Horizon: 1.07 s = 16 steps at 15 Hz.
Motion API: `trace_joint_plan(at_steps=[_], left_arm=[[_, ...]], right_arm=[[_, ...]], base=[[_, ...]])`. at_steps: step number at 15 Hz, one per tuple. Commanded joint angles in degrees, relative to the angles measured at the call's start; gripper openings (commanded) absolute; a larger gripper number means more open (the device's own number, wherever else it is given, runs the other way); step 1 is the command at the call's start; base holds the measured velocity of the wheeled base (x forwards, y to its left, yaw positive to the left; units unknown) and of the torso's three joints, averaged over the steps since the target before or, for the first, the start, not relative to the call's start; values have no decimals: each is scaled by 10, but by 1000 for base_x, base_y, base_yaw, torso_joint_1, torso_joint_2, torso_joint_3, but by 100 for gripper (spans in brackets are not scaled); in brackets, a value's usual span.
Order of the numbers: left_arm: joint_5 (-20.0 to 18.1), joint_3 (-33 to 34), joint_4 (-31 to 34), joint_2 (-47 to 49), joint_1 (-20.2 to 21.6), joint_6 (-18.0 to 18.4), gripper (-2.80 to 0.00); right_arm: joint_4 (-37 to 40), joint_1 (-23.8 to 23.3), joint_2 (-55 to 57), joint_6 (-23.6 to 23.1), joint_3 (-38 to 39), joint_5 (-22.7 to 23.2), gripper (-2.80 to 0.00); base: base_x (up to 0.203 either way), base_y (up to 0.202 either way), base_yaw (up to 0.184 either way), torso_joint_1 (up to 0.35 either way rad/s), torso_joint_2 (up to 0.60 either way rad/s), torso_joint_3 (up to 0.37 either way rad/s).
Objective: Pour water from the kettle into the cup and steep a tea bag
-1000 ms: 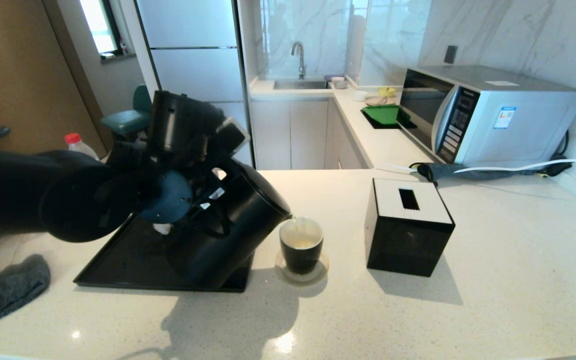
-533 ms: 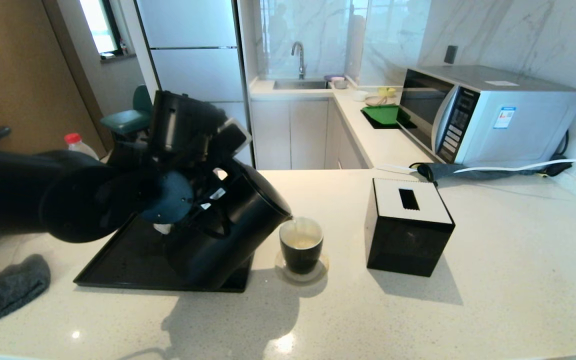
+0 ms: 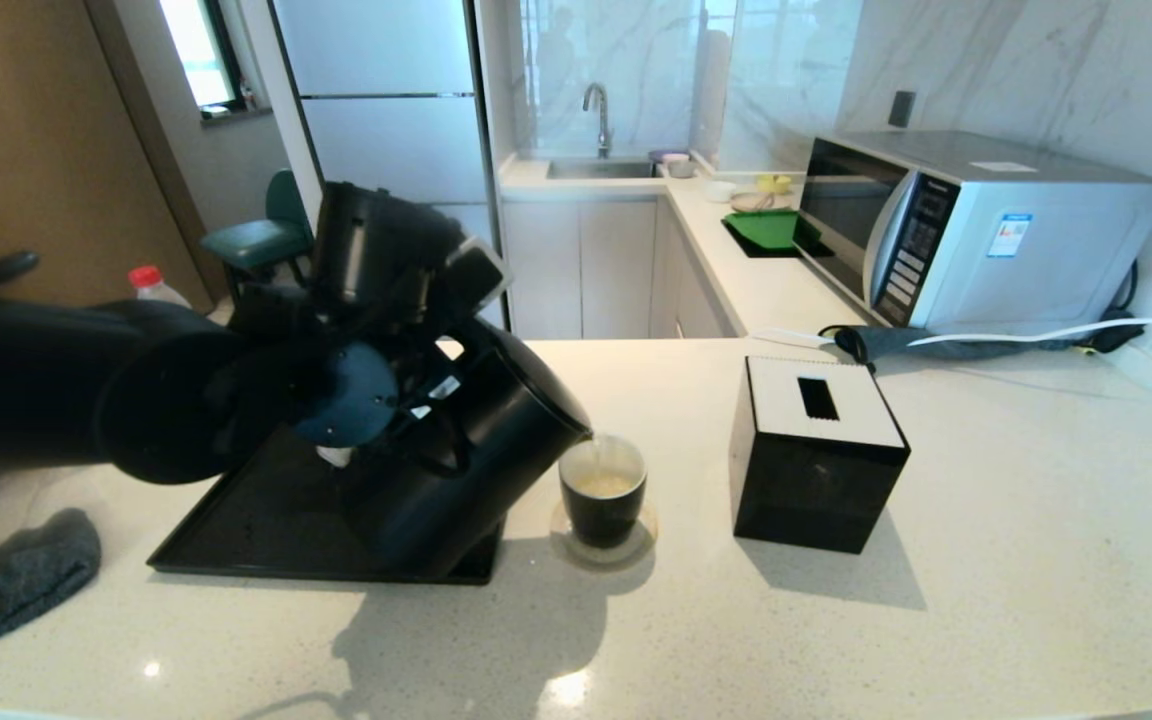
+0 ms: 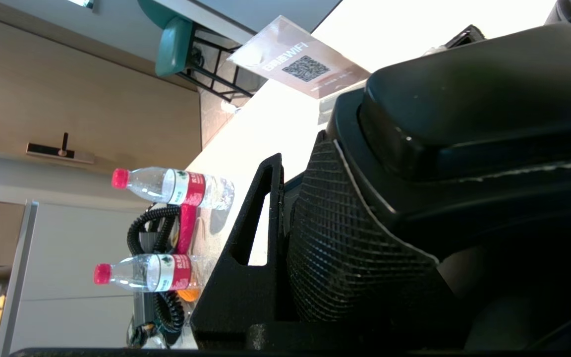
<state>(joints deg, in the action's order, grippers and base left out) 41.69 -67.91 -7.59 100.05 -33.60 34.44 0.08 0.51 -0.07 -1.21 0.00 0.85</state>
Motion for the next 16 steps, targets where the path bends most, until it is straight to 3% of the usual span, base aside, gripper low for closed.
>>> trace_joint_plan(at_steps=[1, 7, 13, 16], left_arm=[[2, 0, -1, 4, -1, 1, -280], [1, 2, -7, 4, -1, -9, -280], [1, 29, -9, -1, -11, -90, -280], [1, 68, -59, -10, -15, -101, -280]], right_arm=[[0, 0, 1, 0, 0, 0, -280], [0, 0, 1, -1, 0, 0, -280], [0, 0, 1, 0, 0, 0, -280], [0, 0, 1, 0, 0, 0, -280]], base=[[0, 0, 0, 0, 0, 0], [0, 0, 0, 0, 0, 0], [0, 0, 0, 0, 0, 0], [0, 0, 0, 0, 0, 0]])
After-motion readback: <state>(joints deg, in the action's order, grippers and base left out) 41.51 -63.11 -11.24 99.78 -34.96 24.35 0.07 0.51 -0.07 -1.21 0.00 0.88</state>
